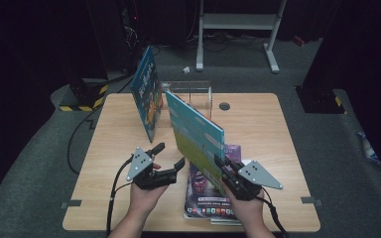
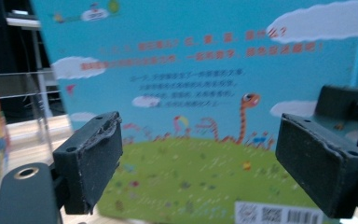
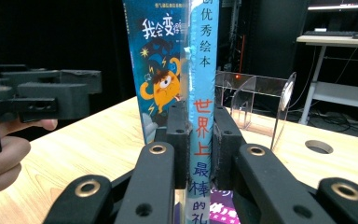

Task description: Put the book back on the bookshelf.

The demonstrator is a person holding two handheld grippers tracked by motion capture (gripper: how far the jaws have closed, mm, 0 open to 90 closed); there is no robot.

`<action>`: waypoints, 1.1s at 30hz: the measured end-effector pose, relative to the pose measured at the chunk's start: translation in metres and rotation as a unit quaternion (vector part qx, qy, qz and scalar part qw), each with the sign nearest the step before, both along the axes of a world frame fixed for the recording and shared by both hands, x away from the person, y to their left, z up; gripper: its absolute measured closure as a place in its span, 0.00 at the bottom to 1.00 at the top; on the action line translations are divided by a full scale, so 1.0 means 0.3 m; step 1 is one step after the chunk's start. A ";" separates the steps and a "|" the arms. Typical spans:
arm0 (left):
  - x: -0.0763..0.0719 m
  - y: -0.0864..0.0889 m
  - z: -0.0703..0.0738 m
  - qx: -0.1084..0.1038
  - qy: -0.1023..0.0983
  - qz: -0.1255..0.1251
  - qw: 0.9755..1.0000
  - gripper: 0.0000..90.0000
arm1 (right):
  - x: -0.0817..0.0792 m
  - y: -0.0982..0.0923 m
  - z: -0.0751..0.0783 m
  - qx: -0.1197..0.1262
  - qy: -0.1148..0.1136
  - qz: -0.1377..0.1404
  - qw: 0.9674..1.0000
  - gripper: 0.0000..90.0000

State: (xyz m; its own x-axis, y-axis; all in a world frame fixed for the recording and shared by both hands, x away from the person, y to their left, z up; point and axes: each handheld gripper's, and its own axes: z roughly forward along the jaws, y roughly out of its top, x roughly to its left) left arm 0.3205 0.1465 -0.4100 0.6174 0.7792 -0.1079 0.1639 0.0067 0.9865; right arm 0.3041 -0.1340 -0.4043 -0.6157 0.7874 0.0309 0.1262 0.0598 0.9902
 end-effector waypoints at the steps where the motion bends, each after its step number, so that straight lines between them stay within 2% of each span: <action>1: 0.002 -0.013 0.006 -0.004 0.000 -0.004 1.000 0.17 | -0.004 0.009 -0.004 -0.003 -0.001 -0.003 1.000 0.89; 5: 0.004 -0.027 0.015 -0.007 -0.002 -0.011 1.000 0.16 | -0.012 0.020 -0.013 -0.005 -0.003 -0.007 1.000 0.89; 9: 0.004 -0.058 0.034 -0.024 -0.004 -0.026 0.999 0.16 | -0.018 0.025 -0.019 -0.008 -0.010 -0.007 1.000 0.89; 13: 0.001 -0.083 0.062 -0.018 -0.007 -0.033 0.999 0.15 | -0.024 0.029 -0.020 -0.011 -0.009 -0.009 1.000 0.89; 15: -0.003 -0.097 0.081 -0.019 -0.018 -0.040 0.999 0.15 | -0.028 0.030 -0.023 -0.010 -0.010 -0.008 1.000 0.89; 18: 0.004 -0.122 0.111 -0.038 -0.020 -0.057 0.997 0.14 | -0.030 0.035 -0.026 -0.008 -0.014 -0.006 1.000 0.89; 24: -0.011 -0.154 0.144 -0.042 -0.030 -0.067 0.996 0.13 | -0.031 0.035 -0.031 -0.006 -0.015 -0.005 1.000 0.89; 27: -0.022 -0.162 0.159 -0.036 -0.036 -0.067 0.996 0.13 | -0.031 0.033 -0.032 -0.004 -0.013 0.000 1.000 0.88; 33: -0.032 -0.181 0.158 -0.035 -0.035 -0.071 0.996 0.13 | -0.034 0.029 -0.044 -0.001 -0.002 0.009 1.000 0.85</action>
